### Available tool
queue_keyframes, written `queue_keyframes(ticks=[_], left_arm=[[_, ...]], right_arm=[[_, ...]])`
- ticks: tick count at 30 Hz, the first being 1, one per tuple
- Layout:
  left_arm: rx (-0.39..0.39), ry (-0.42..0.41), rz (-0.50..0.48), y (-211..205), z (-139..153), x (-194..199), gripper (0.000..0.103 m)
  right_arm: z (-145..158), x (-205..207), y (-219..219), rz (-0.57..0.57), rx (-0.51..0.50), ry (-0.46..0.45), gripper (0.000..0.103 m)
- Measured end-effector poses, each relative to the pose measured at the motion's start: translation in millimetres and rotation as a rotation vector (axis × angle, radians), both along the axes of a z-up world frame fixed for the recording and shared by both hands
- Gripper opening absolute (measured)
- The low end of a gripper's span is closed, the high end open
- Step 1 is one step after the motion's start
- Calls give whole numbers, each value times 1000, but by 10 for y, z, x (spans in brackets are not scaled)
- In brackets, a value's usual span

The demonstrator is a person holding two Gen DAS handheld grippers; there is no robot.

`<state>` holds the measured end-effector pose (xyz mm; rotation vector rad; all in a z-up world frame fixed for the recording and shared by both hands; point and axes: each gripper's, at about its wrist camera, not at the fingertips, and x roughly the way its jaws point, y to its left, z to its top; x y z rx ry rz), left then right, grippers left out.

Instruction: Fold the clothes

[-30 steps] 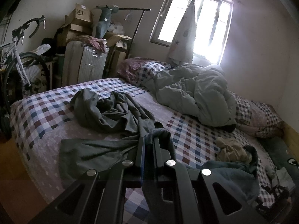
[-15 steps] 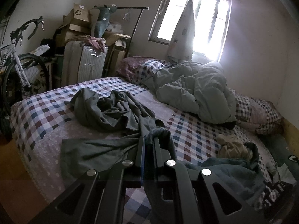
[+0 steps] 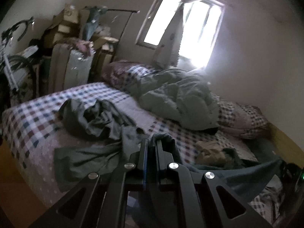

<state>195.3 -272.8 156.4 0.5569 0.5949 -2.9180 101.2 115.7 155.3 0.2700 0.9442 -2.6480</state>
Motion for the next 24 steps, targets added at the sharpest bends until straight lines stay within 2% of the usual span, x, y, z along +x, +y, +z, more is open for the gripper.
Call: queue_keyframes(ticks=[4, 7, 14, 24], left_arm=[[-18, 44, -37, 99, 319, 66, 6], [-5, 85, -62, 138, 611, 124, 6], [0, 209, -89, 164, 1404, 370, 6], [72, 368, -180, 139, 2530, 776, 6]], right_arm=[[581, 134, 209, -41, -190, 2, 3], [1005, 232, 359, -57, -285, 23, 3], [1890, 569, 589, -71, -370, 113, 3], [3130, 1372, 1012, -82, -477, 275, 3]])
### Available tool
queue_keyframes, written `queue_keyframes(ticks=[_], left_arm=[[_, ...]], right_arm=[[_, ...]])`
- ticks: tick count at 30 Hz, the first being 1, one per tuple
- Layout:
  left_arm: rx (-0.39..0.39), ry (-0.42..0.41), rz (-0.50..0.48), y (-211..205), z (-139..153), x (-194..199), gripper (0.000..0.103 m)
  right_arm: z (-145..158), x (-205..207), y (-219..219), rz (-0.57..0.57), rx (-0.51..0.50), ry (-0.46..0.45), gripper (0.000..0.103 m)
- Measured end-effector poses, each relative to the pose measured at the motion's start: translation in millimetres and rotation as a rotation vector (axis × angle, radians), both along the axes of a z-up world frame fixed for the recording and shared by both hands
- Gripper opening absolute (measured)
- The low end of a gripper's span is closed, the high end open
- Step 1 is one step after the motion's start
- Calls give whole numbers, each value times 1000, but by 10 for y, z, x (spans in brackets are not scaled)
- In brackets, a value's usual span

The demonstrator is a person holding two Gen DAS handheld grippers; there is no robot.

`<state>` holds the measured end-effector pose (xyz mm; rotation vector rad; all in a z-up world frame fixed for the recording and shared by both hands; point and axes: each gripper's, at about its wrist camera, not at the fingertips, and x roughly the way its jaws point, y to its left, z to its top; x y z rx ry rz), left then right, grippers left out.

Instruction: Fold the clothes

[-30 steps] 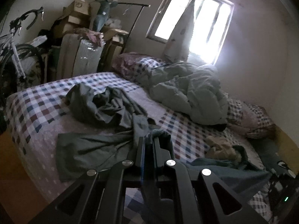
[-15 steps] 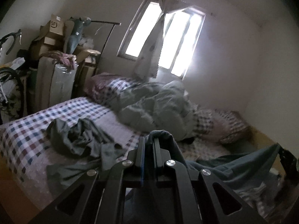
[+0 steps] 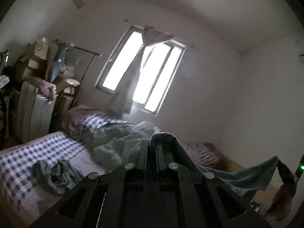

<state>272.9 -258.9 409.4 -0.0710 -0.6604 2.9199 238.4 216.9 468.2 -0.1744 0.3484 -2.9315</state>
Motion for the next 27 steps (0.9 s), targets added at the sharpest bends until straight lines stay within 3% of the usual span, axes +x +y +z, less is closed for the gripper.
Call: queue_keyframes(ticks=[7, 10, 16, 27], left_arm=[[45, 58, -135, -7, 715, 205, 6], [92, 28, -231, -38, 951, 215, 6], [134, 12, -305, -35, 1279, 268, 6], [82, 169, -287, 77, 1670, 1075, 6]], right_arm=[[671, 437, 231, -27, -20, 27, 3], [903, 576, 369, -27, -51, 9, 3], [1234, 906, 610, -63, -54, 36, 3], [1474, 1687, 782, -104, -41, 144, 3]])
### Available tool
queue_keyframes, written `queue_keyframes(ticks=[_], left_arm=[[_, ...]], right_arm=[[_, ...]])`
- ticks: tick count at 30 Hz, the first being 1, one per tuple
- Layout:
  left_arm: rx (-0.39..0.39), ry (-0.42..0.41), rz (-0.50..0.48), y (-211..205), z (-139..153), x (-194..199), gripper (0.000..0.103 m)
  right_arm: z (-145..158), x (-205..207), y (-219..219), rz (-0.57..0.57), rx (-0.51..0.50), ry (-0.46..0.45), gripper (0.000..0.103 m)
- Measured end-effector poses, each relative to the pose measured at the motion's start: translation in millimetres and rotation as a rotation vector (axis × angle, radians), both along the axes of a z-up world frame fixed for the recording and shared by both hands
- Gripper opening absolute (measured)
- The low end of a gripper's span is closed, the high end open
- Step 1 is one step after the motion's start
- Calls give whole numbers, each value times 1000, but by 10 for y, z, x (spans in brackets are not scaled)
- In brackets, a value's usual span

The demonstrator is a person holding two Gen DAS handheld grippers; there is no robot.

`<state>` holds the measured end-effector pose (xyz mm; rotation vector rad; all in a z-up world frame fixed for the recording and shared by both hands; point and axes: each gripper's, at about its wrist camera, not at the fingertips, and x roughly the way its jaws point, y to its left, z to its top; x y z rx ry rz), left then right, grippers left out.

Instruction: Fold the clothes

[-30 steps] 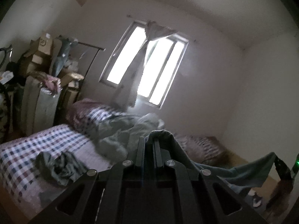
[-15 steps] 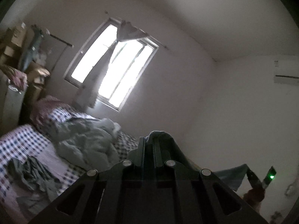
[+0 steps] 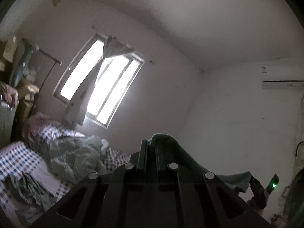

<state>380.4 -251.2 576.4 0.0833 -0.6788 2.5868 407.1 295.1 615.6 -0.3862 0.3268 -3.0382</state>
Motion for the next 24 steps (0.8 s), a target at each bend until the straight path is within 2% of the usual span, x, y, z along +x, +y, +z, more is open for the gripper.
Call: queue_keyframes(ticks=[6, 10, 13, 18, 23, 24], left_arm=[[-8, 70, 50, -8, 104, 348, 6], [-15, 79, 78, -25, 114, 496, 6], [-23, 60, 96, -22, 64, 429, 6], [-31, -23, 114, -20, -123, -93, 5], [-35, -138, 145, 6, -463, -830, 5], [-56, -163, 167, 31, -553, -1001, 5]], right_arm=[[20, 245, 11, -2, -10, 36, 3], [15, 323, -15, 13, -19, 45, 3], [-10, 340, -44, 17, -19, 47, 3], [-90, 213, -90, 15, -12, 13, 3], [-240, -278, -160, 7, -4, -67, 3], [-289, -415, -178, 10, -5, -89, 3]])
